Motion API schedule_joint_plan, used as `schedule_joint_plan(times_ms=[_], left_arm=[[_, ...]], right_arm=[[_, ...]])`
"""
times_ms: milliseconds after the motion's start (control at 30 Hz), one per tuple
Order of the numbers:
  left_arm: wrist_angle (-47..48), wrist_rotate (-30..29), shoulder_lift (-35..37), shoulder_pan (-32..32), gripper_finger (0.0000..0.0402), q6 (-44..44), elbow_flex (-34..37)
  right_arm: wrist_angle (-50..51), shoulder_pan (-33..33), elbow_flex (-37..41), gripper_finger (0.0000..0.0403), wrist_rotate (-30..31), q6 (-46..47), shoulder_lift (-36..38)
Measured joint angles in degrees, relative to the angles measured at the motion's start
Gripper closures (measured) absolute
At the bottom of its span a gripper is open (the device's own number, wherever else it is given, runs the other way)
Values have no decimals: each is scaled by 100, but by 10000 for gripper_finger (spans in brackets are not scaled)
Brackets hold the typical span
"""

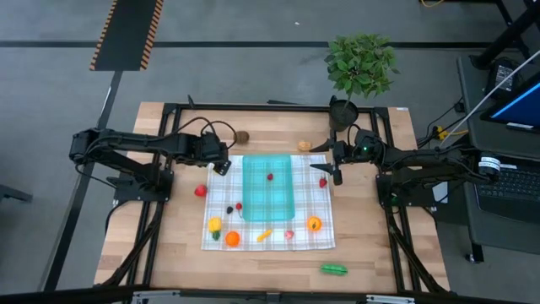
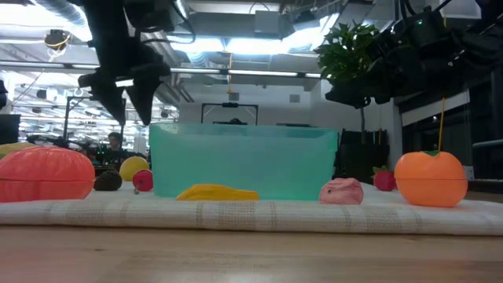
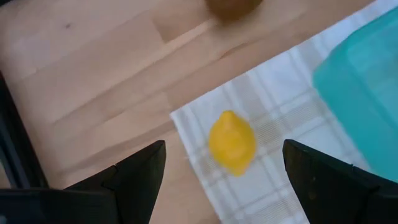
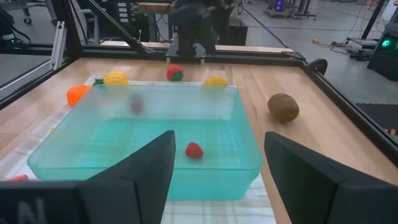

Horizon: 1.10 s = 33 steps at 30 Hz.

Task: Pick and placing Produce into tupperware
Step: Put the lemon into the blue bin

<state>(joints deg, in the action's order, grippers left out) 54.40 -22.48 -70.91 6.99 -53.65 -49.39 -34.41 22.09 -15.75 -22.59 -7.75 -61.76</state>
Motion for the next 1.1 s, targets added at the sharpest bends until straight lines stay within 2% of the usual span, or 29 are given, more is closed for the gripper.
schedule_joint_plan(times_ms=[200,533,833,1100], left_arm=[[-40,7,0,-1,88,16,304],[-167,7,0,1,88,-27,337],[-643,118,0,-34,88,-149,363],[-1574,398,0,-32,88,-174,1013]], right_arm=[[0,0,0,154,0,0,0],[0,0,0,154,0,0,0],[0,0,0,154,0,2,0],[0,0,0,154,0,0,0]])
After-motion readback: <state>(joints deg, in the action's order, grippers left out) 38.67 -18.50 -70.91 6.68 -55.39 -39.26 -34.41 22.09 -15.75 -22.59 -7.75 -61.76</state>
